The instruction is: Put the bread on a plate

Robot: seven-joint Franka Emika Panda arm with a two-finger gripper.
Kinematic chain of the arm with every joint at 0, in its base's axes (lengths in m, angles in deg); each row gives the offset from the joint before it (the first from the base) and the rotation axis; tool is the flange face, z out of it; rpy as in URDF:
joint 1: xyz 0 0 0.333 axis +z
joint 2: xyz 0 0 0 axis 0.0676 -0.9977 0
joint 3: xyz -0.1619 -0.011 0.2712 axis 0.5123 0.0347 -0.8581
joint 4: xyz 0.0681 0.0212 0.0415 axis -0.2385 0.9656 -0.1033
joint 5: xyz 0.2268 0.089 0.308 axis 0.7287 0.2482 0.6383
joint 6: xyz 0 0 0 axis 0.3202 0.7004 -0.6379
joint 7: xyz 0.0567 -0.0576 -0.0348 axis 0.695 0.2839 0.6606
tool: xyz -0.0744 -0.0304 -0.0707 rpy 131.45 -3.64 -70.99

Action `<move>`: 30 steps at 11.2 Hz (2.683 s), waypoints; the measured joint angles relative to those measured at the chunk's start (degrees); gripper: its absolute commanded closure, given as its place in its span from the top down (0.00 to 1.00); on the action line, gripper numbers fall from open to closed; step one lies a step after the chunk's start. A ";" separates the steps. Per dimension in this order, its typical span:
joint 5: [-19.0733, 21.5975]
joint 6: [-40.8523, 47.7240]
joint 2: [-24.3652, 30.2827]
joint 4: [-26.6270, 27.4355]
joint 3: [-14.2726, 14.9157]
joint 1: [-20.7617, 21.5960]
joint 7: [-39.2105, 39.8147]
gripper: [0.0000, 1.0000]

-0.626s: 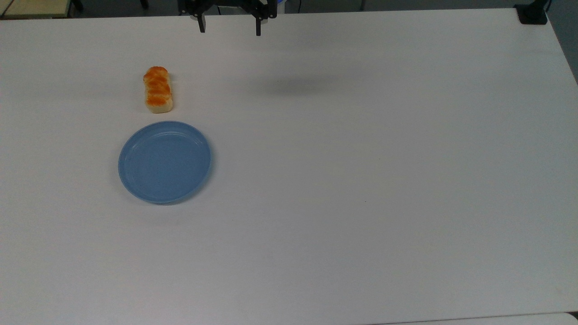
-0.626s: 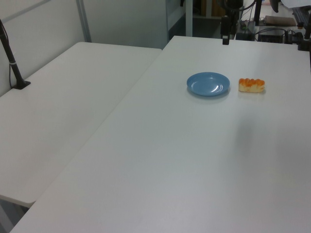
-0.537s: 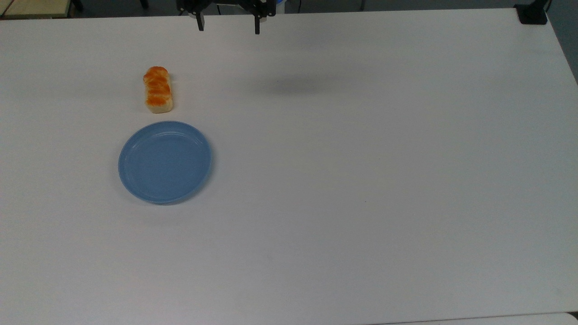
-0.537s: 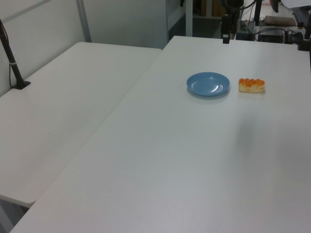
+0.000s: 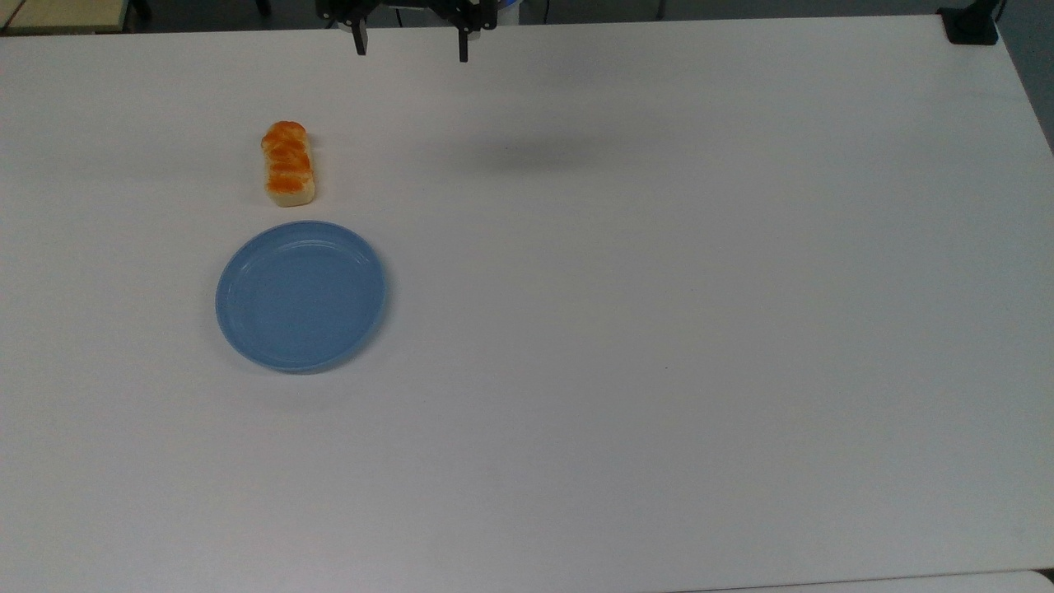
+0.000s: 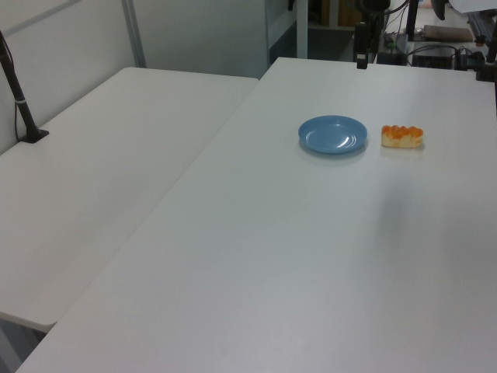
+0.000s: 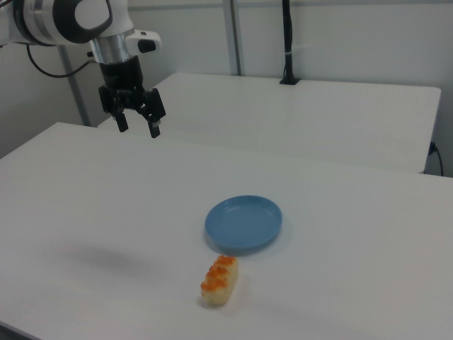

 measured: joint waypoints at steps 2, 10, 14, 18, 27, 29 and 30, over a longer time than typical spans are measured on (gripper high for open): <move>0.00 0.00 0.00 0.00 0.00 0.00 0.00 1.00; -0.01 0.05 0.93 2.24 0.28 -4.83 6.54 1.00; -2.58 -8.20 4.08 17.23 0.63 -11.80 16.72 1.00; -9.23 -23.10 3.47 32.40 0.65 -12.89 17.54 1.00; -9.51 -40.80 -5.52 37.21 0.12 -22.26 20.35 1.00; -9.50 -40.95 -5.74 36.93 -0.14 -22.16 20.73 1.00; -9.43 -39.64 -5.66 36.14 -0.14 -22.18 22.05 1.00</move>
